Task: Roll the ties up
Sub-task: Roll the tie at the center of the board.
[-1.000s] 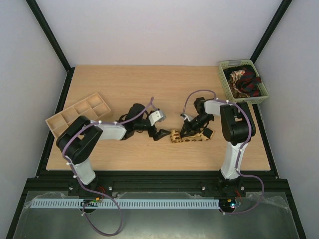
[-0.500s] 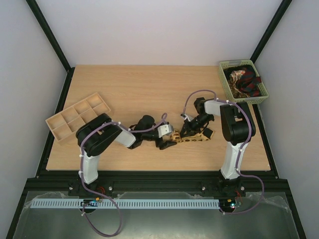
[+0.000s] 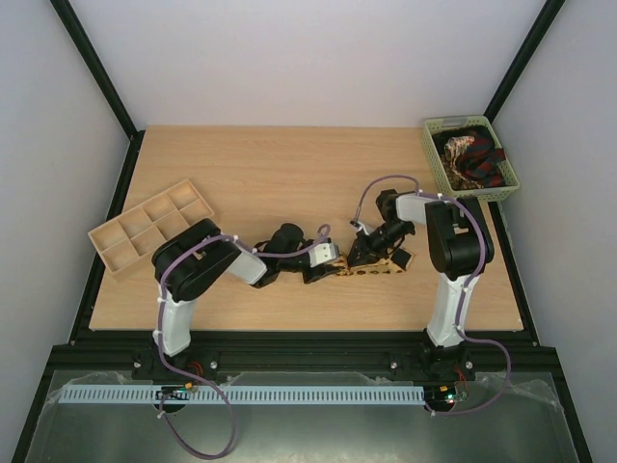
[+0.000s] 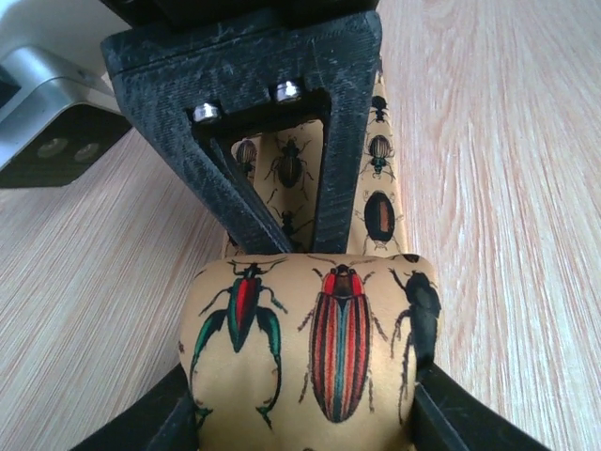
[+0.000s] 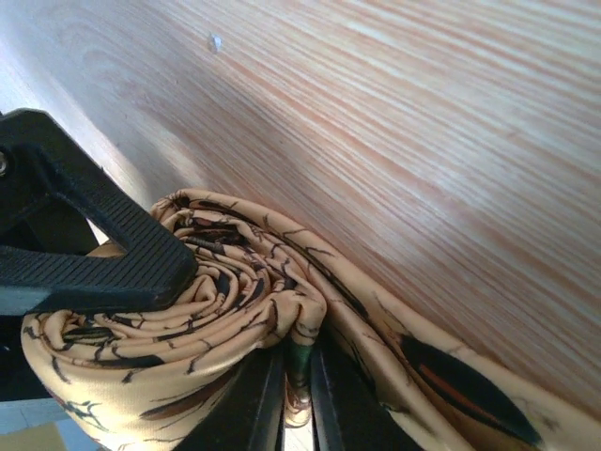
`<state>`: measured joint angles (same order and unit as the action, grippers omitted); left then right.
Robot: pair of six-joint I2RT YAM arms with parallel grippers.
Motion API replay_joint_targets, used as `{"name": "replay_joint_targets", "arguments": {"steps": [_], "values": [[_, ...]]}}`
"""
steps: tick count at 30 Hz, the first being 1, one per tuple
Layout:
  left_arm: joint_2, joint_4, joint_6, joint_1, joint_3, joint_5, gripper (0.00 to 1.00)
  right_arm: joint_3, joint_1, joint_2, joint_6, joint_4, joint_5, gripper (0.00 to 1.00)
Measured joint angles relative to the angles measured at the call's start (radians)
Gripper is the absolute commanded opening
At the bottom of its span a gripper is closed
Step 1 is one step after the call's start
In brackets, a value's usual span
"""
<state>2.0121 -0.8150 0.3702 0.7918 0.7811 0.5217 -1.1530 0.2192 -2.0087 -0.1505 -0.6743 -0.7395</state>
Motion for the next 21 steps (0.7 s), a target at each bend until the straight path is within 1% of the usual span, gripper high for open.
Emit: {"name": "replay_joint_targets", "arguments": {"steps": [2,6,10,15,21], "values": [[-0.014,0.032,0.012,0.000,0.003,-0.011,0.27,-0.005,-0.012,0.000,-0.005,-0.009,-0.006,0.22],[-0.051,0.122,0.031,0.000,0.006,-0.035,0.26,-0.038,-0.041,0.000,-0.025,-0.047,-0.008,0.39],[-0.078,0.194,0.040,0.000,0.010,-0.050,0.25,-0.068,-0.065,0.011,-0.067,-0.091,-0.005,0.47],[-0.082,0.253,0.042,0.002,0.038,-0.057,0.25,-0.068,-0.062,0.058,-0.078,-0.147,-0.064,0.51],[-0.082,0.290,0.041,0.010,0.057,-0.061,0.25,-0.064,-0.009,0.068,-0.068,-0.158,-0.107,0.48]]}}
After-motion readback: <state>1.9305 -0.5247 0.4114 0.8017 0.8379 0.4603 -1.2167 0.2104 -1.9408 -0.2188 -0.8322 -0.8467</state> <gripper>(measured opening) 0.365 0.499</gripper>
